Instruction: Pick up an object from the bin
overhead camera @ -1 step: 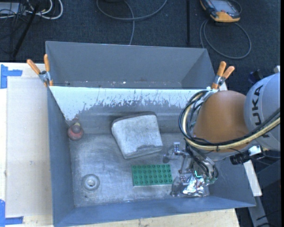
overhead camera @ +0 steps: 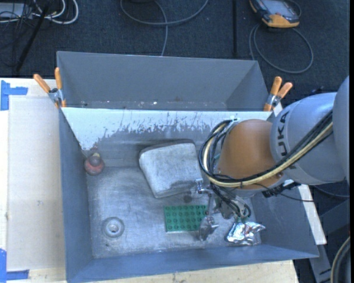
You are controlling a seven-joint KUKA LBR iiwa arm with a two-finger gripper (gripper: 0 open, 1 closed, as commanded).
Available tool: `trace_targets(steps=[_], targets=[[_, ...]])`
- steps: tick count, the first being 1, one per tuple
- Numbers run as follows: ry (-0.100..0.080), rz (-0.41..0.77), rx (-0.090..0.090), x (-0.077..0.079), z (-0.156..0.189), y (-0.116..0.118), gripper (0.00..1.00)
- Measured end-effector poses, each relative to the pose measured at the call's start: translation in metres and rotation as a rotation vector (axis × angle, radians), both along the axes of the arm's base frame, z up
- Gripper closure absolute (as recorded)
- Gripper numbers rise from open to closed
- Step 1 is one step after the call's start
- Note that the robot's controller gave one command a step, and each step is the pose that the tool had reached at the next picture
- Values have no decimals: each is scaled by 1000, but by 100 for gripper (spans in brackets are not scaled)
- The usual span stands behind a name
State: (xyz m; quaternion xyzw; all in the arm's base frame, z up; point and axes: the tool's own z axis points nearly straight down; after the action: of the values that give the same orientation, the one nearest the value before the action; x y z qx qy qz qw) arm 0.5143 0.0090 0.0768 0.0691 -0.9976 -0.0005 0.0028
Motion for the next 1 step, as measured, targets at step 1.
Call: trace_targets(steps=[1], targets=[[-2, -2, 0, 0, 4, 0, 100]])
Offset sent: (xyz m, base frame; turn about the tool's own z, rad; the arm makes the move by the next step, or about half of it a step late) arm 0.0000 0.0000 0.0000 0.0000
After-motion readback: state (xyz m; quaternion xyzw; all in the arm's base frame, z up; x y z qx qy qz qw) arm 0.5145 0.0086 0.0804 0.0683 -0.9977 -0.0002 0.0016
